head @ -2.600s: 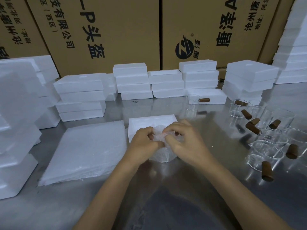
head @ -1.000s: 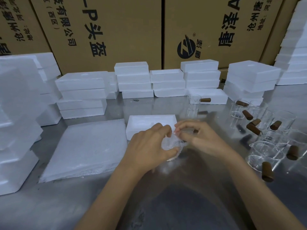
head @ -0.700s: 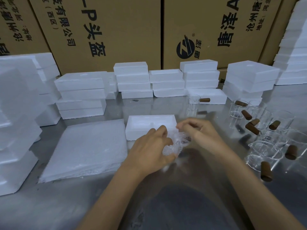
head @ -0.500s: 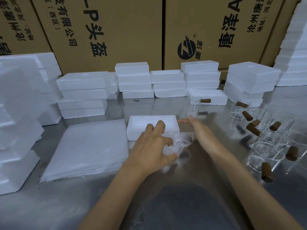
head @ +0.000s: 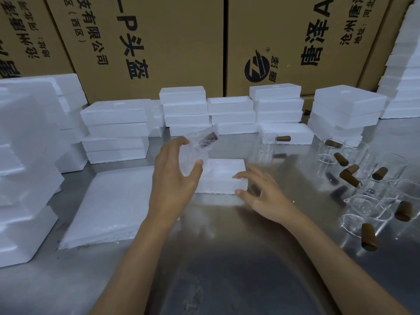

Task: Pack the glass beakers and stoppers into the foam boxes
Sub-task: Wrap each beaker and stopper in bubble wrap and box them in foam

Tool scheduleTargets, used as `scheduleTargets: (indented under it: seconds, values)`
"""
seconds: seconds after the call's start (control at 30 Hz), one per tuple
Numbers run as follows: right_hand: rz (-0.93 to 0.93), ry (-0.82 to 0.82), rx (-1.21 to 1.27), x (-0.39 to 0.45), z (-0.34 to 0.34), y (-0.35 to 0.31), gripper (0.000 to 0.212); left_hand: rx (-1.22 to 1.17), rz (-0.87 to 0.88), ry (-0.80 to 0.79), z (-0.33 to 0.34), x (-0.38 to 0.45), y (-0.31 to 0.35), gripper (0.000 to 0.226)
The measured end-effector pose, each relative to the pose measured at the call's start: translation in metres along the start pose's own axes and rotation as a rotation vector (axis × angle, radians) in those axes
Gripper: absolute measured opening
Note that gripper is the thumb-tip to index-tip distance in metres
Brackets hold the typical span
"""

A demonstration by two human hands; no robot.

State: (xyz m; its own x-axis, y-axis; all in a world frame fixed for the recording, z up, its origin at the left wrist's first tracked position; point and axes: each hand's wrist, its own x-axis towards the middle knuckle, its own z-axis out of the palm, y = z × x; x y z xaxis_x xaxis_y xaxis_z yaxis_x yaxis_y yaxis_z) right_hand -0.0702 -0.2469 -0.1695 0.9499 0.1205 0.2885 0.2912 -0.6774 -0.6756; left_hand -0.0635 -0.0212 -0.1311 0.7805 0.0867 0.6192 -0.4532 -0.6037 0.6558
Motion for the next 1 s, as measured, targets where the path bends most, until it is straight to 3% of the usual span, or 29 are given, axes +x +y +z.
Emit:
scheduleTargets:
  seconds: [0.13,0.27,0.5,0.83,1.0]
  values:
    - [0.035,-0.027,0.159,0.0,-0.004,-0.003,0.015,0.01,0.054,-0.099,0.006,-0.001,-0.011,0.051]
    - [0.088,-0.072,0.196,-0.002,-0.009,-0.007,0.014,0.087,0.075,-0.282,0.012,-0.006,-0.016,0.049]
    - [0.131,-0.055,0.239,0.002,-0.012,-0.004,0.017,0.121,0.085,-0.42,0.015,-0.007,-0.019,0.049]
    - [0.212,-0.026,0.243,0.007,-0.026,0.012,0.021,0.184,0.056,-0.527,0.024,-0.01,-0.022,0.047]
    - [0.209,-0.035,0.252,0.007,-0.027,0.01,0.022,0.19,0.044,-0.49,0.029,-0.014,-0.018,0.046]
